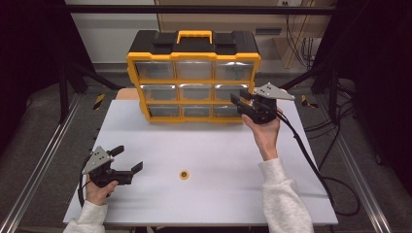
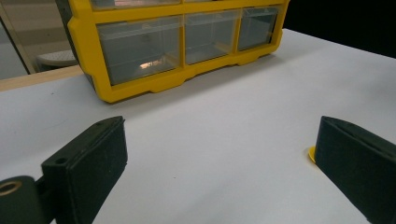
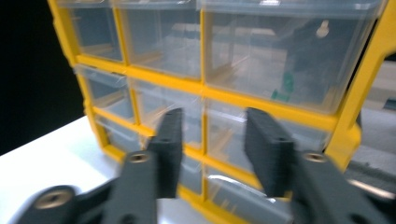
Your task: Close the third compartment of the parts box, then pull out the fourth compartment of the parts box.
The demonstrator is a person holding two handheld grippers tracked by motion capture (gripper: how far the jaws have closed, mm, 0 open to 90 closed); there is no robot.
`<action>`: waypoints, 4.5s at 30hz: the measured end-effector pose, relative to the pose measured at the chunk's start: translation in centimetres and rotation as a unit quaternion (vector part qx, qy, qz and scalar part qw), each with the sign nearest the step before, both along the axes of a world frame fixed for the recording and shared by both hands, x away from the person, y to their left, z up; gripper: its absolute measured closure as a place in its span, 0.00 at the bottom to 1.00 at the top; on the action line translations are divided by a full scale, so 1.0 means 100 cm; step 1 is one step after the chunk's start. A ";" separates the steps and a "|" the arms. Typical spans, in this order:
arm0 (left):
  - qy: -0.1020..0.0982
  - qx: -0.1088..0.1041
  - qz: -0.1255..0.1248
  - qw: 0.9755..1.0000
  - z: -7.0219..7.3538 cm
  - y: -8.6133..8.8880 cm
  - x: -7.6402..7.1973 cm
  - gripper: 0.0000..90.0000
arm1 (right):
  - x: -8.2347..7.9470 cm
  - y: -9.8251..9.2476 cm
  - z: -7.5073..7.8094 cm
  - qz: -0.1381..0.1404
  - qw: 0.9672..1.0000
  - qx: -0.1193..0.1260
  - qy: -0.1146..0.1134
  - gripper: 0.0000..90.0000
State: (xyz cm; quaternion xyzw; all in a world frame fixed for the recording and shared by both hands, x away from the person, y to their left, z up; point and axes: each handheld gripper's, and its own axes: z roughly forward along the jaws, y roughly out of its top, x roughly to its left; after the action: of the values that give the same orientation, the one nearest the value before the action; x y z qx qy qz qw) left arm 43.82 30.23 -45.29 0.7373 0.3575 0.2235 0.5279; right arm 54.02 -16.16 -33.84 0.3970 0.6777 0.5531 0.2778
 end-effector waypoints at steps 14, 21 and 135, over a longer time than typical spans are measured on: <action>-0.001 0.002 0.002 1.000 0.000 -0.001 -0.001 0.03 | -0.041 -0.018 -0.031 0.020 0.999 0.024 -0.007 0.19; -0.001 0.002 0.000 1.000 0.000 -0.002 -0.001 0.03 | -0.058 -0.030 -0.050 0.030 0.999 0.038 0.006 0.10; -0.261 0.366 -0.122 0.885 0.105 -0.078 0.127 0.05 | -0.112 -0.067 -0.109 0.028 0.999 0.026 0.030 0.01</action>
State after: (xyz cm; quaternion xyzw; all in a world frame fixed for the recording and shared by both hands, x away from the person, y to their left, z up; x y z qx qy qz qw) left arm 56.51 22.39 -34.75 0.8307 0.0071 0.4569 0.3179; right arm 42.86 -22.91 -44.78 0.4015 0.6822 0.5655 0.2315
